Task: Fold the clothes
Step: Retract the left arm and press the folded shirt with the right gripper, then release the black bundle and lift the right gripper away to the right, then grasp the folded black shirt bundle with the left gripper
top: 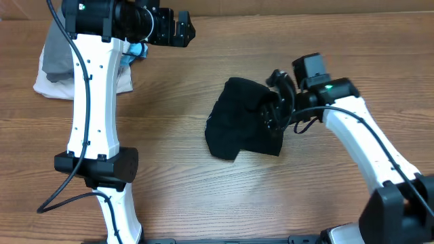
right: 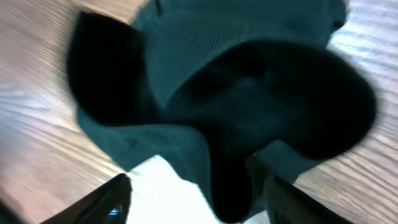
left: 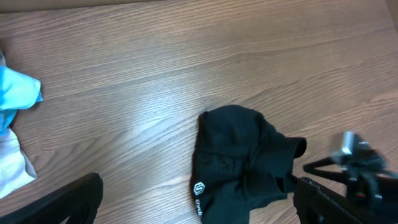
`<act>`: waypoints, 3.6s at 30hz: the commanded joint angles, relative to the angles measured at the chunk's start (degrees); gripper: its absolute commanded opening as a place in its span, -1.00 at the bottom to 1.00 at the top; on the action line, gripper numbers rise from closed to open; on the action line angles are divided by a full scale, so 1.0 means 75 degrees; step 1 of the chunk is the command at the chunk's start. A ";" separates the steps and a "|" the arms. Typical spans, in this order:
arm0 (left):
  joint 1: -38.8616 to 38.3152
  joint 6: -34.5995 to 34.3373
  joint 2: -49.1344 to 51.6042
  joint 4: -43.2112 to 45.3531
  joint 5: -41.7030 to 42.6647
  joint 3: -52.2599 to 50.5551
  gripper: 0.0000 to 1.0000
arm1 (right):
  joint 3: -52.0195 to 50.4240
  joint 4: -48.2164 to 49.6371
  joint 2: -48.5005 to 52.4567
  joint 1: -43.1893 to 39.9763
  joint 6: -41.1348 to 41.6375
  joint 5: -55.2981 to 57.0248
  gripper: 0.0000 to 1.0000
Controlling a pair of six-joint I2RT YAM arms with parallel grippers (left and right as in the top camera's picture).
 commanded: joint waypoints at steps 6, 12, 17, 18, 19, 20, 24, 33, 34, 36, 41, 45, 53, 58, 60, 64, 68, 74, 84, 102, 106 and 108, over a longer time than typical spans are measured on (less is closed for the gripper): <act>-0.0020 0.0367 -0.0134 -0.0020 -0.0157 0.0108 1.00 | -0.0323 0.0277 0.0764 0.0067 -0.0207 0.0460 0.11; -0.0020 0.0370 -0.0134 -0.0026 -0.0160 0.0108 1.00 | -0.0321 -0.0714 0.0501 -0.0067 0.0807 0.0085 -0.88; -0.0020 0.0370 -0.0134 -0.0017 -0.0160 0.0108 1.00 | -0.0420 -0.1192 0.0481 -0.0379 0.1609 0.0146 -0.92; -0.0020 0.0367 -0.0134 -0.0017 -0.0160 0.0108 1.00 | -0.0487 -0.1122 0.0484 -0.0440 0.1851 0.0332 -0.92; -0.0020 0.0370 -0.0131 -0.0017 -0.0160 0.0108 1.00 | -0.0551 -0.1032 0.0501 -0.0466 0.2072 0.0533 -0.92; -0.0020 0.0382 -0.0134 -0.0020 -0.0160 0.0108 1.00 | -0.0641 -0.0933 0.0501 -0.0498 0.2279 0.0726 -0.92; -0.0020 0.0536 -0.0131 -0.0076 -0.0189 0.0108 1.00 | -0.1099 -0.0679 0.0507 -0.0557 0.2611 0.0828 -0.92; -0.0020 0.0565 -0.0131 -0.0128 -0.0189 0.0108 0.99 | -0.0641 -0.0927 0.0067 -0.0629 0.2296 -0.0105 -0.21; -0.0020 0.0565 -0.0131 -0.0131 -0.0189 0.0108 0.99 | -0.0449 -0.1029 -0.0055 -0.0650 0.2221 -0.0125 -0.04; -0.0020 0.0568 -0.0131 -0.0143 -0.0189 0.0108 1.00 | -0.0076 -0.1218 -0.0236 -0.0685 0.2218 -0.0096 0.37; -0.0020 0.0568 -0.0131 -0.0192 -0.0303 0.0108 1.00 | 0.0568 -0.1239 -0.0420 -0.0880 0.2229 -0.0093 0.71; -0.0020 0.0571 -0.0131 -0.0216 -0.0306 0.0108 0.99 | 0.0565 -0.0848 -0.0274 -0.1125 0.2428 -0.0087 0.73; -0.0020 0.0568 -0.0131 -0.0216 -0.0323 0.0108 1.00 | 0.0557 -0.0105 0.1090 -0.1201 0.2710 -0.0085 0.75; -0.0020 0.0568 -0.0131 -0.0248 -0.0323 0.0108 1.00 | 0.0557 0.0647 0.1670 -0.1355 0.3258 0.0067 0.71; -0.0023 0.0562 -0.0131 -0.0259 -0.0318 0.0105 1.00 | 0.0557 0.1005 0.1699 -0.1521 0.3427 0.0085 0.69; -0.0067 0.0562 -0.0102 -0.0277 -0.0321 0.0105 1.00 | 0.0557 0.1609 0.1711 -0.1955 0.3494 0.0079 0.63; -0.0149 0.0562 0.0003 -0.0274 -0.0321 0.0090 0.99 | 0.0557 0.1652 0.1813 -0.2314 0.3427 0.0082 0.61; -0.0303 0.0562 0.0169 -0.0189 -0.0318 -0.0227 1.00 | 0.0557 0.1341 0.2314 -0.2454 0.3220 0.0085 0.61; -0.0790 0.0571 0.0562 -0.0216 -0.0294 -0.0289 1.00 | 0.0973 0.0816 0.2346 -0.2917 0.3226 -0.0376 0.93; -0.3611 0.1169 0.2489 -0.1148 -0.0303 -0.0446 -0.77 | 0.4100 -0.2308 0.1722 -0.4599 0.2358 -0.0411 1.00; -0.4150 0.1332 0.3147 -0.1329 -0.0784 -0.0449 -0.91 | 0.4100 -0.2343 0.1722 -0.4599 0.2358 -0.0338 1.00; -0.4339 0.1326 0.3416 -0.1326 -0.1271 -0.0449 -0.92 | 0.4100 -0.2343 0.1722 -0.4599 0.2358 -0.0300 1.00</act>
